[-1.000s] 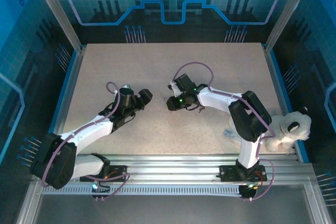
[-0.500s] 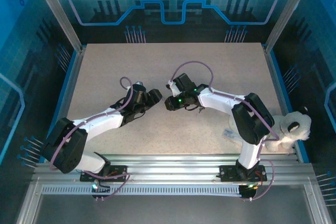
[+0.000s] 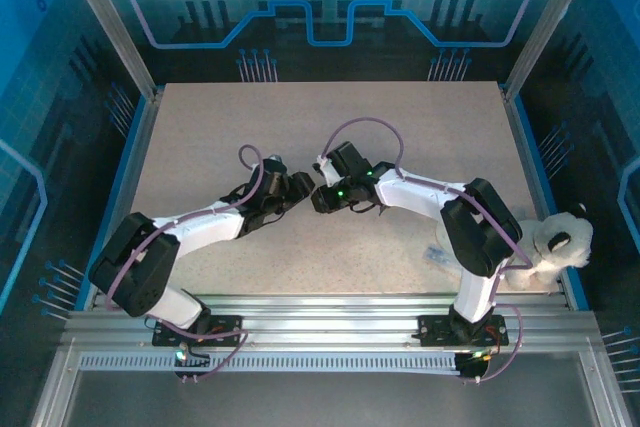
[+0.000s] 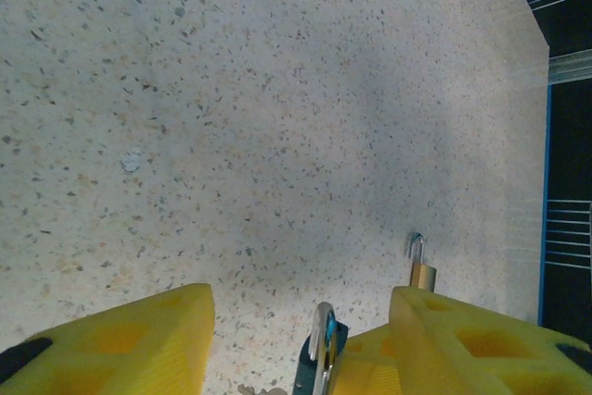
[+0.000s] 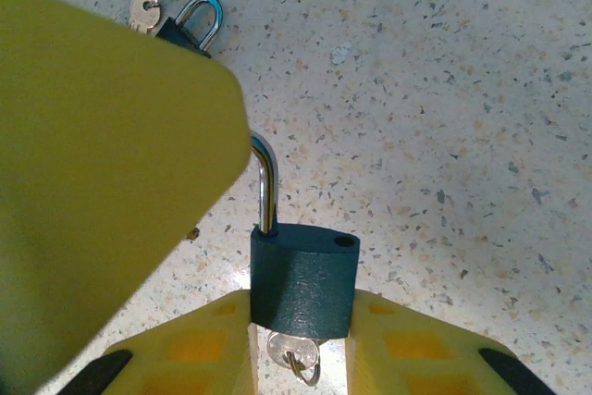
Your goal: Lock with the key
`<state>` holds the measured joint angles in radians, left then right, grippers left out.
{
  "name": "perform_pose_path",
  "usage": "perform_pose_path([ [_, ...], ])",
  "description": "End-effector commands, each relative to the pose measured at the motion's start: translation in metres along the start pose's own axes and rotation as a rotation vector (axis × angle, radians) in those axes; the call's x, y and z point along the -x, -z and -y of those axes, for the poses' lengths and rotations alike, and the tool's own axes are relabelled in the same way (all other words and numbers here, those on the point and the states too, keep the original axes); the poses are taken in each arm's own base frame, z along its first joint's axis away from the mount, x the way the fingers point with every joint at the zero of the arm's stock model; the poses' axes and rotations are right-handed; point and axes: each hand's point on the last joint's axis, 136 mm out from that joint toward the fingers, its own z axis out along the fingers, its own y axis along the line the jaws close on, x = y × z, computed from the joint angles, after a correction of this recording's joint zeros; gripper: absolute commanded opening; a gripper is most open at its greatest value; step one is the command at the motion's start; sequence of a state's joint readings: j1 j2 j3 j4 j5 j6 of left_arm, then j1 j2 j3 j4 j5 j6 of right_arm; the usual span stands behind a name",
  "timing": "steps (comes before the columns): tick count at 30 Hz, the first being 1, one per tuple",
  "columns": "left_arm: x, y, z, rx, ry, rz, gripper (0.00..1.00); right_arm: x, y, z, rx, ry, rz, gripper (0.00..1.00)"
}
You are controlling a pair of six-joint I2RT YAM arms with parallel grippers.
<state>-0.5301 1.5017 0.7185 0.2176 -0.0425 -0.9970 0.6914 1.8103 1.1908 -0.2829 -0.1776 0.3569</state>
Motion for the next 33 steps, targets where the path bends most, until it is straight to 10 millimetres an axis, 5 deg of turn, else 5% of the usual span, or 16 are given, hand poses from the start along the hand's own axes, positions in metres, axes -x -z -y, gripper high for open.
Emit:
perform_pose_path([
  [1,0.0009,-0.0026,0.0183,-0.049,0.002,-0.009,0.48,0.0024,0.0048,-0.0115,0.030,0.037,0.012,0.25],
  [33,-0.0026,-0.0077,0.0183,-0.039,-0.015,-0.032,0.03,0.0006,0.0008,-0.0136,0.033,0.040,0.000,0.25],
])
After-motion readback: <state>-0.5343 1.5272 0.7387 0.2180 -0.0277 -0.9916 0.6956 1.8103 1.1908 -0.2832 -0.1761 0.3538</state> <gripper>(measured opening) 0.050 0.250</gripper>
